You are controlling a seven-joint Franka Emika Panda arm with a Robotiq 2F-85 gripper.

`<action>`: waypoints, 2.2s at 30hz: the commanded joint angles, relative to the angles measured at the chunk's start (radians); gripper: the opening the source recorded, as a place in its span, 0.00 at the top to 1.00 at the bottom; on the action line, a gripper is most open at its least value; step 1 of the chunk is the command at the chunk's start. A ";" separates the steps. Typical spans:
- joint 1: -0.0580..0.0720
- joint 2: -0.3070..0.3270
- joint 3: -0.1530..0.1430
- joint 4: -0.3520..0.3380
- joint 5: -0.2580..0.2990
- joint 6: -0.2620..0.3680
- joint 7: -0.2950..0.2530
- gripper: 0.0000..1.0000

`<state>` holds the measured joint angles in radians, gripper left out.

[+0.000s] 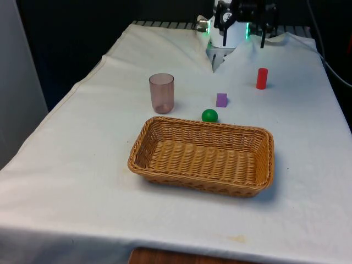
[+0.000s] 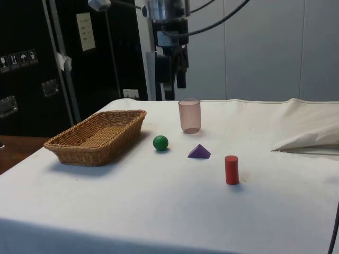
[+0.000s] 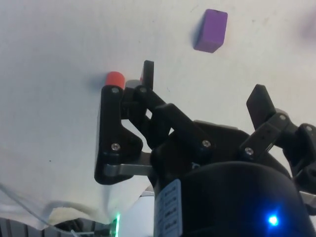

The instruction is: Pick up the triangular block and place it into the basket.

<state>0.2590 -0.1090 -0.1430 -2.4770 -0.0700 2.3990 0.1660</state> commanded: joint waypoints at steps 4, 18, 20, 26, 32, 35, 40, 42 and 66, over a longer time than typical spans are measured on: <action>-0.003 -0.001 0.001 -0.024 -0.011 0.038 0.015 0.00; -0.006 0.038 0.001 -0.086 -0.024 0.144 0.038 0.00; -0.006 0.046 0.000 -0.093 -0.027 0.159 0.043 0.00; -0.006 0.078 -0.001 -0.118 -0.032 0.211 0.057 0.00; -0.010 0.109 -0.010 -0.134 -0.038 0.250 0.065 0.00; -0.011 0.123 -0.018 -0.137 -0.039 0.259 0.065 0.00; -0.015 0.148 -0.036 -0.140 -0.036 0.276 0.055 0.00; -0.012 0.151 -0.038 -0.138 -0.017 0.266 0.042 0.00; -0.015 0.280 -0.061 -0.162 -0.013 0.472 0.038 0.00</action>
<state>0.2450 0.1680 -0.2070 -2.6360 -0.0870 2.8550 0.2060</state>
